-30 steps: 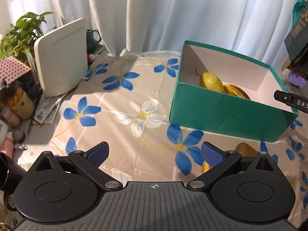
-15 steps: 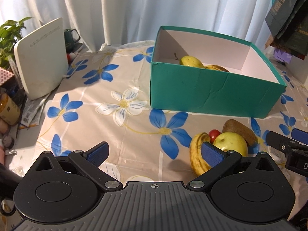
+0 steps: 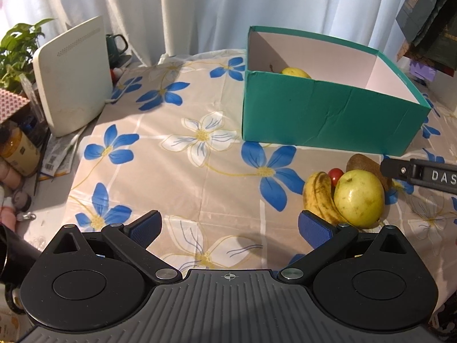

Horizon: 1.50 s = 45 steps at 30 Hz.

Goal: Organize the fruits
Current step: 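Grasp the green pear beside the kiwi with the right gripper, then grasp the brown kiwi with the left gripper while the right gripper lifts the green pear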

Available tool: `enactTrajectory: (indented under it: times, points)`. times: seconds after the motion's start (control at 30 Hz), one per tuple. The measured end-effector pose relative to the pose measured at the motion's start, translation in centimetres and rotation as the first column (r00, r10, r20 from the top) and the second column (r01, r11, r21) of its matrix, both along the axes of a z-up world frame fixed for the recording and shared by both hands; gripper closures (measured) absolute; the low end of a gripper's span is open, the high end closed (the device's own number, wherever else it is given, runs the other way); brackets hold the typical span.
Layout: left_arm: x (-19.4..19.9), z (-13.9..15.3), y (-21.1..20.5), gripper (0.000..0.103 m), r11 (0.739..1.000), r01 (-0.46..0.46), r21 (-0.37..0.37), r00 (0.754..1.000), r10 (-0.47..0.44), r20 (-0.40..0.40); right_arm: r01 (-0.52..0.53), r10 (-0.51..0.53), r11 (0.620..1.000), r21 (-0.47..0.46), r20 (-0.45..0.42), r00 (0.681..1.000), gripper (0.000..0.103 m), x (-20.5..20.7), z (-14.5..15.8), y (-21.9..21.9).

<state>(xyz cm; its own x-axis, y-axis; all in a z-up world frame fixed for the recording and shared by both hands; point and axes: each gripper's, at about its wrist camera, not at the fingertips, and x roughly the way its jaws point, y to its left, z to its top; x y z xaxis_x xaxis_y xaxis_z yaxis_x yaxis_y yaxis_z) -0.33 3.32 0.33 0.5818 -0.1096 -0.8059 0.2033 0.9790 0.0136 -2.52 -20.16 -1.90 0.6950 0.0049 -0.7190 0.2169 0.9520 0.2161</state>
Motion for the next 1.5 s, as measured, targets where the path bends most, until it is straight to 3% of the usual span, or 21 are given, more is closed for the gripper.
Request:
enactTrajectory:
  times: [0.27,0.67,1.0,1.13,1.3,1.5]
  points:
    - [0.2,-0.4,1.1,0.000,1.000,-0.012,0.002,1.000,0.012,-0.011,0.024,-0.027,0.999,-0.037,-0.063,0.998,0.021,3.3,-1.0,1.5]
    - [1.2,-1.1,1.4,0.000,1.000,-0.014,-0.011,0.999,0.014,-0.033,-0.098,0.098,0.995,0.002,-0.096,0.991,0.022,0.6,-0.7,3.5]
    - [1.1,-1.2,1.8,0.000,1.000,-0.016,0.012,0.999,0.016,-0.040,-0.101,0.103,0.995,0.027,-0.133,0.986,0.036,2.2,-2.9,4.3]
    - [1.2,-1.3,2.3,0.000,0.999,-0.031,0.011,0.998,0.032,-0.050,-0.090,0.094,0.995,0.039,-0.122,0.988,0.037,2.6,-3.4,4.1]
    - [1.2,-1.4,2.2,0.000,1.000,-0.027,0.009,0.998,0.027,-0.054,-0.077,0.091,0.989,0.125,-0.112,0.990,0.039,2.7,-4.0,2.9]
    - [1.4,-1.2,1.5,0.000,1.000,-0.006,0.019,0.999,0.007,-0.047,-0.100,0.106,0.992,0.075,-0.078,0.991,0.039,1.6,-3.3,3.0]
